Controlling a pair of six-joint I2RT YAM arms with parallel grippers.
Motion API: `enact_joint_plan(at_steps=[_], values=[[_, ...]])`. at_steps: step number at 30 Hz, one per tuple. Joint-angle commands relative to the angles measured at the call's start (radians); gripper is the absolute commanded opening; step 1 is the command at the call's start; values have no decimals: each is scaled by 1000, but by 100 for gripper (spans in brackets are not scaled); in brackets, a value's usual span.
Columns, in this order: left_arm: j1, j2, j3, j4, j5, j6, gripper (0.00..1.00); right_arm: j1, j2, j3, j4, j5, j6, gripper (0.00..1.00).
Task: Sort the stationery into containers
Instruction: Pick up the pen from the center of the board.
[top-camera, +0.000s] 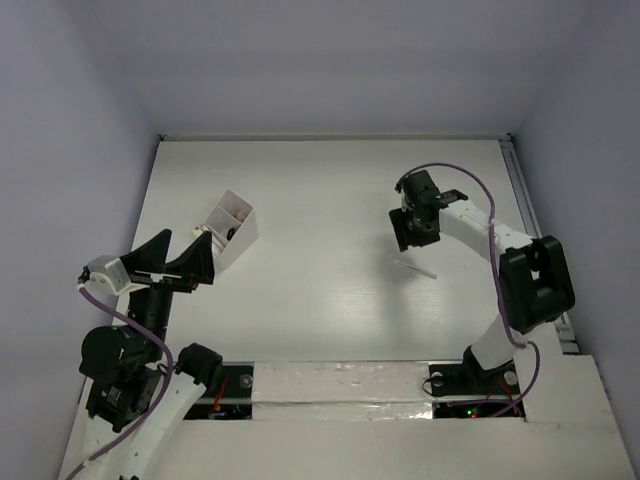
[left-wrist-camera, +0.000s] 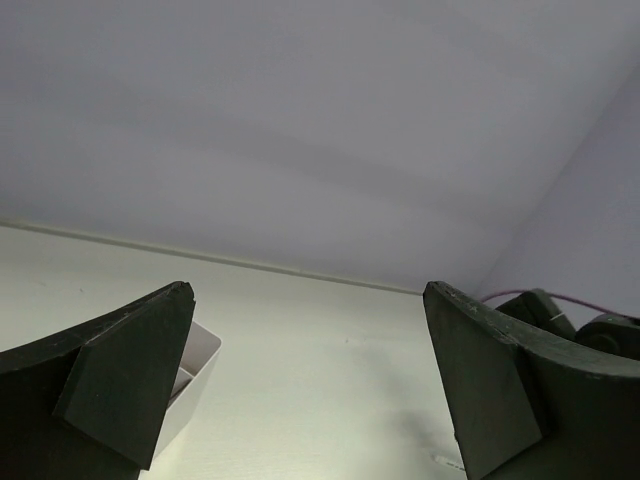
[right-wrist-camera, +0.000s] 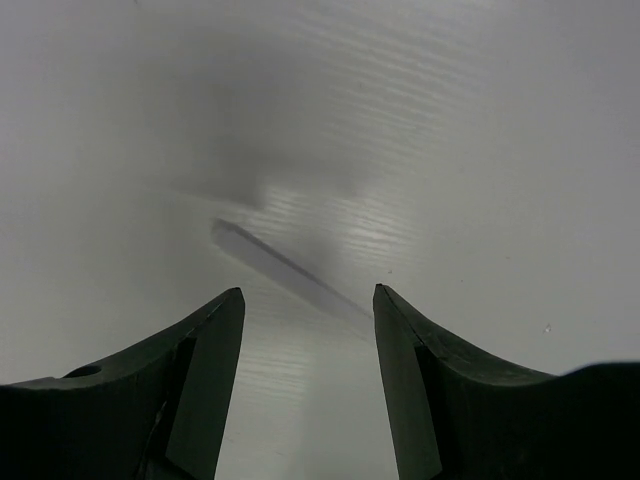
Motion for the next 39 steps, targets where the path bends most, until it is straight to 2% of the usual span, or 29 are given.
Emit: enact_joint_plan(at_steps=[1, 6, 11, 17, 20, 21, 25, 27, 29, 34, 38, 39], values=[[-11, -25, 6, 45, -19, 16, 99, 1, 32, 56, -136, -14, -137, 61], [-21, -31, 8, 42, -19, 18, 99, -11, 92, 64, -129, -146, -197, 62], [-21, -34, 9, 40, -22, 18, 99, -11, 201, 82, -120, -119, -205, 62], [-21, -30, 9, 40, -21, 19, 99, -11, 258, 80, -97, -96, -185, 57], [-21, -27, 9, 38, -21, 19, 99, -11, 282, 85, -74, -131, -165, 44], [-21, -25, 9, 38, -21, 19, 99, -11, 299, 84, -58, -140, -157, 34], [-21, -16, 11, 38, -21, 21, 99, 9, 318, 67, -18, -185, -139, 15], [-21, -10, 9, 38, -19, 21, 99, 9, 310, 56, 26, -258, -137, 4], [-21, -5, 9, 38, -19, 21, 99, 18, 292, 54, 48, -302, -128, 0], [-21, 16, 8, 38, -14, 19, 99, 29, 233, 87, 81, -325, -107, 0], [-21, 32, 6, 38, -11, 22, 99, 84, 137, 94, 159, -473, -96, 0], [-21, 38, 6, 38, -11, 22, 99, 130, 129, 114, 188, -492, -96, 0]])
